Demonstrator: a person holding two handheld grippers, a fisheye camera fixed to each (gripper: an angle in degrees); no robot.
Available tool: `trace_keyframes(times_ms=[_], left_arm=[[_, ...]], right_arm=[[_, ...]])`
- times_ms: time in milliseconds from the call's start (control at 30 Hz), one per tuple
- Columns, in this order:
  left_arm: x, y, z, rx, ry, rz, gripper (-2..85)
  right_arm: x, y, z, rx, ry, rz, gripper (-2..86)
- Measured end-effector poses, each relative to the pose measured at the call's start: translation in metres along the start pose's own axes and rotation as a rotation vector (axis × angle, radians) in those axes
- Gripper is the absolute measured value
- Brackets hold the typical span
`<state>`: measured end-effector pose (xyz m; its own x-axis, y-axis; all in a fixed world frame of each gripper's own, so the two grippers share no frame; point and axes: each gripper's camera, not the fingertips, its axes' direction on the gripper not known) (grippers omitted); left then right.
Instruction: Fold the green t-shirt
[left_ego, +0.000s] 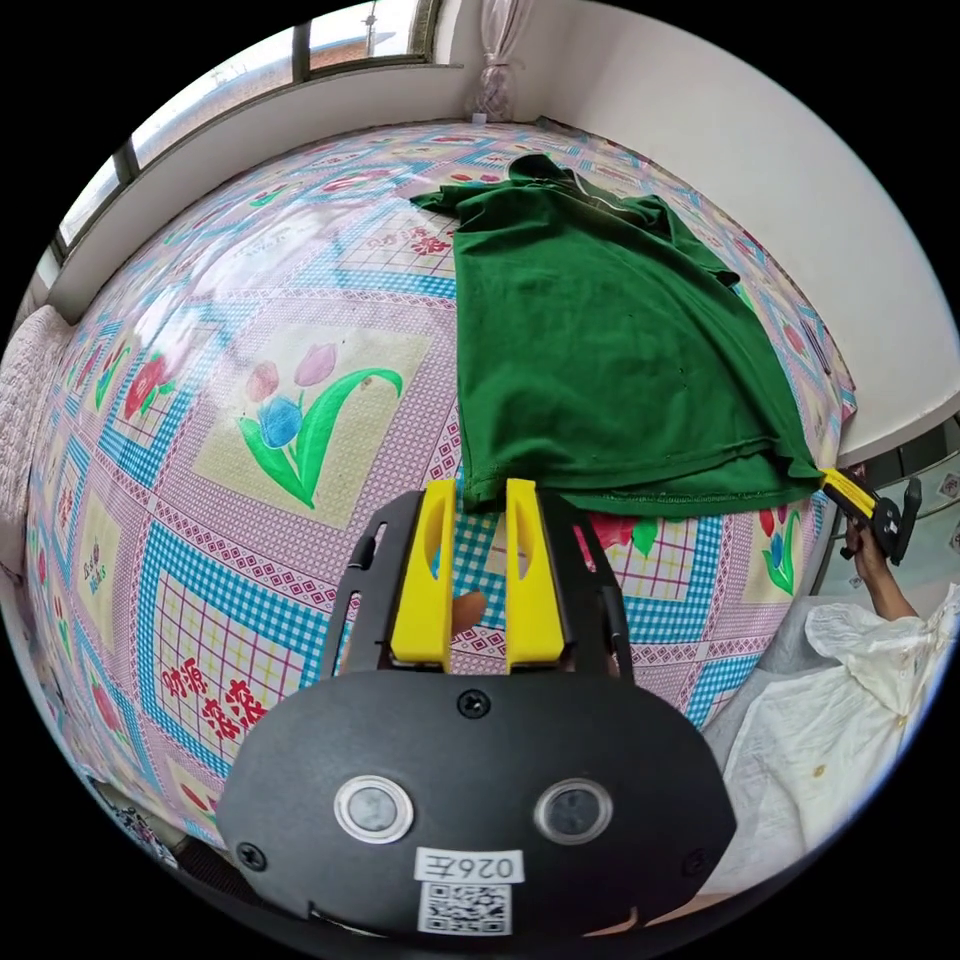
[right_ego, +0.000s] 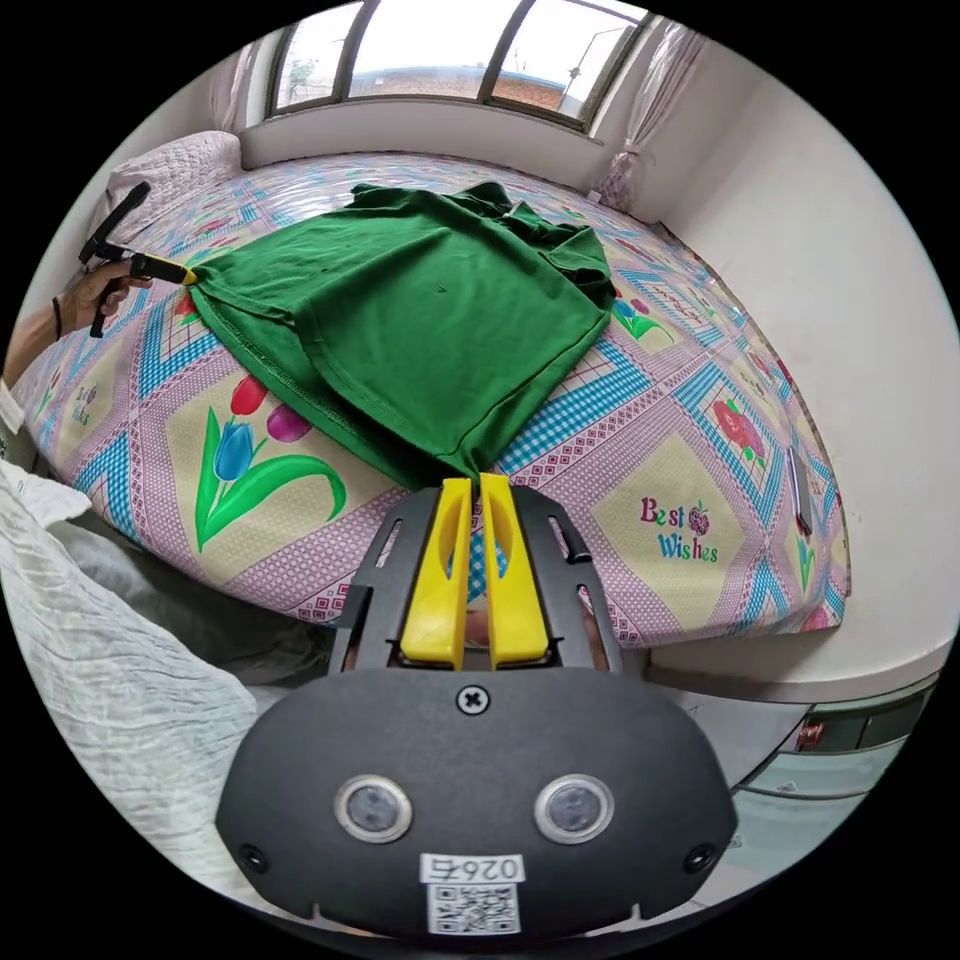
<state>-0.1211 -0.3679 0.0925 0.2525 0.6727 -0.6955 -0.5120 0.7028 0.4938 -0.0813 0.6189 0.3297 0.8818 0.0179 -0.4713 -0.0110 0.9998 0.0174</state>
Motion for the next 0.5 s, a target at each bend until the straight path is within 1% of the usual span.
trace_keyframes(times_ms=[33, 167, 267, 333, 367, 400, 433, 500], left_arm=[[-0.003, 0.000, -0.001, 0.005, 0.016, -0.003, 2.3], [-0.018, 0.008, -0.010, 0.041, 0.113, -0.011, 0.5], [-0.035, 0.023, -0.028, 0.129, 0.240, -0.042, -0.1], [-0.049, 0.038, -0.051, 0.258, 0.368, -0.083, -0.3], [-0.052, 0.043, -0.057, 0.300, 0.402, -0.094, -0.3], [-0.058, 0.052, -0.069, 0.383, 0.461, -0.115, -0.4], [-0.062, 0.061, -0.078, 0.446, 0.508, -0.129, -0.4], [-0.066, 0.073, -0.088, 0.502, 0.553, -0.141, -0.5]], right_arm=[[0.008, 0.000, 0.002, -0.015, -0.034, 0.029, -1.4], [0.039, 0.003, -0.004, -0.005, -0.113, 0.139, -1.6], [0.070, 0.007, -0.022, 0.041, -0.161, 0.251, -1.5], [0.101, 0.014, -0.043, 0.122, -0.240, 0.381, -1.5], [0.110, 0.017, -0.047, 0.146, -0.278, 0.418, -1.5], [0.127, 0.024, -0.051, 0.170, -0.359, 0.488, -1.5], [0.141, 0.033, -0.050, 0.171, -0.417, 0.561, -1.5], [0.153, 0.049, -0.047, 0.168, -0.457, 0.623, -1.5]])
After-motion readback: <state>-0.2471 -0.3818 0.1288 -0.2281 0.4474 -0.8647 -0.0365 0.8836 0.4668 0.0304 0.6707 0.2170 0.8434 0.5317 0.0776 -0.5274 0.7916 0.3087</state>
